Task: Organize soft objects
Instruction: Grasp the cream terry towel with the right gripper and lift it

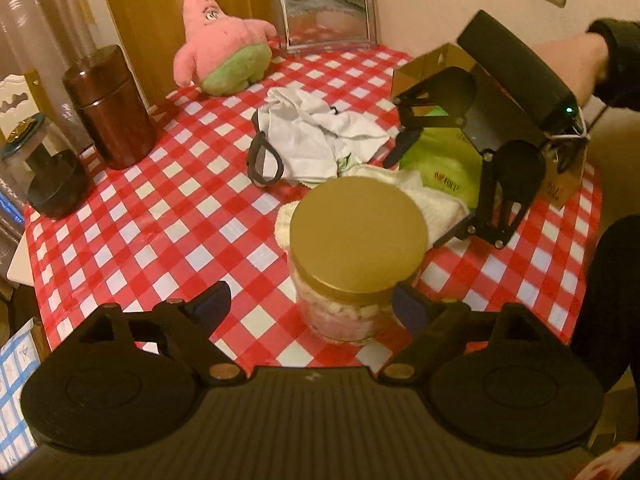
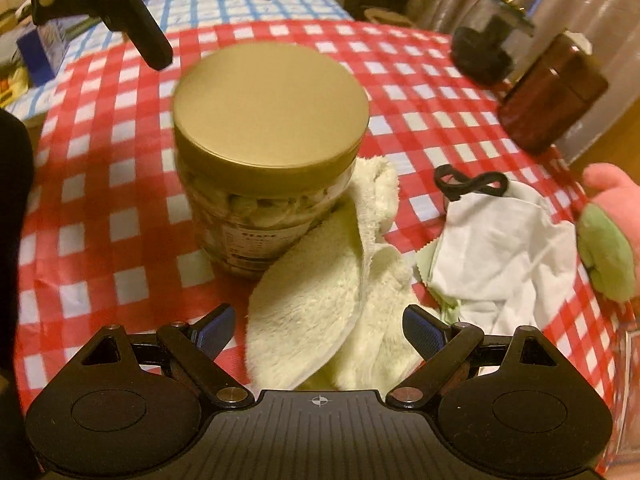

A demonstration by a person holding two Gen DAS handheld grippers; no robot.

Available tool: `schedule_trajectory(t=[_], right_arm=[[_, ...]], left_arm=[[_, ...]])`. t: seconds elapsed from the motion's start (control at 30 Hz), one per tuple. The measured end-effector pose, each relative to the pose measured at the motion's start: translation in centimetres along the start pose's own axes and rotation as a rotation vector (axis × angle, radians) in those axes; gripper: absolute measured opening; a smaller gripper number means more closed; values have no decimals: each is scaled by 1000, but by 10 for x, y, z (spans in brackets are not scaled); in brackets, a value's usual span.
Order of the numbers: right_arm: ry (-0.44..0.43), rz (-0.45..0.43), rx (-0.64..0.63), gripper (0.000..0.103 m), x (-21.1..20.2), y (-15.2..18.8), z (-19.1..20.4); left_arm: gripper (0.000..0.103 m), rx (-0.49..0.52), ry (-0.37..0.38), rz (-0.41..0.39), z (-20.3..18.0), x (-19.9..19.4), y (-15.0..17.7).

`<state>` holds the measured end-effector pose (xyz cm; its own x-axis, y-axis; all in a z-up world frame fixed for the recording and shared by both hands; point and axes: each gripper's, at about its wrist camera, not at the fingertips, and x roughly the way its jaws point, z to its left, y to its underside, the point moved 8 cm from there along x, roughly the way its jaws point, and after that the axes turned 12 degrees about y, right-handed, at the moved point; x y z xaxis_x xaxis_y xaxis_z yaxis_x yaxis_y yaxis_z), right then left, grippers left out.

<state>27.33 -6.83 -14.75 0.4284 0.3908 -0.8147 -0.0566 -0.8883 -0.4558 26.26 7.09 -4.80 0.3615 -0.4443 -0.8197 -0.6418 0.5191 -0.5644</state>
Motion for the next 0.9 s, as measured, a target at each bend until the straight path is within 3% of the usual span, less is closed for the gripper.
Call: schedule_trajectory(t=[0.3,0.43,0.53,0.63,0.67,0.7,0.9], right_arm=[[-51,104,-43,90,42,0,-4],[-61,111,-52,88,50,0,-4],[-86,107,-38,74,51,-1,-2],[-99,97,-22,43,45,-1,-1],[-87,95,-19,27,42,0,-2],[-76,92,-16,22,38,0,-1],[-1,52,31,18,0,2,-1]], left_arm=[[86,24,37,45,11,15,6],[86,23,33,58,14,17,9],[86,18,26,67,17,18,11],[86,12,16,70,20,15,12],[86,9,11,70,20,15,13],[86,8,9,69,21,14,13],[86,5,-1,56,17,4,12]])
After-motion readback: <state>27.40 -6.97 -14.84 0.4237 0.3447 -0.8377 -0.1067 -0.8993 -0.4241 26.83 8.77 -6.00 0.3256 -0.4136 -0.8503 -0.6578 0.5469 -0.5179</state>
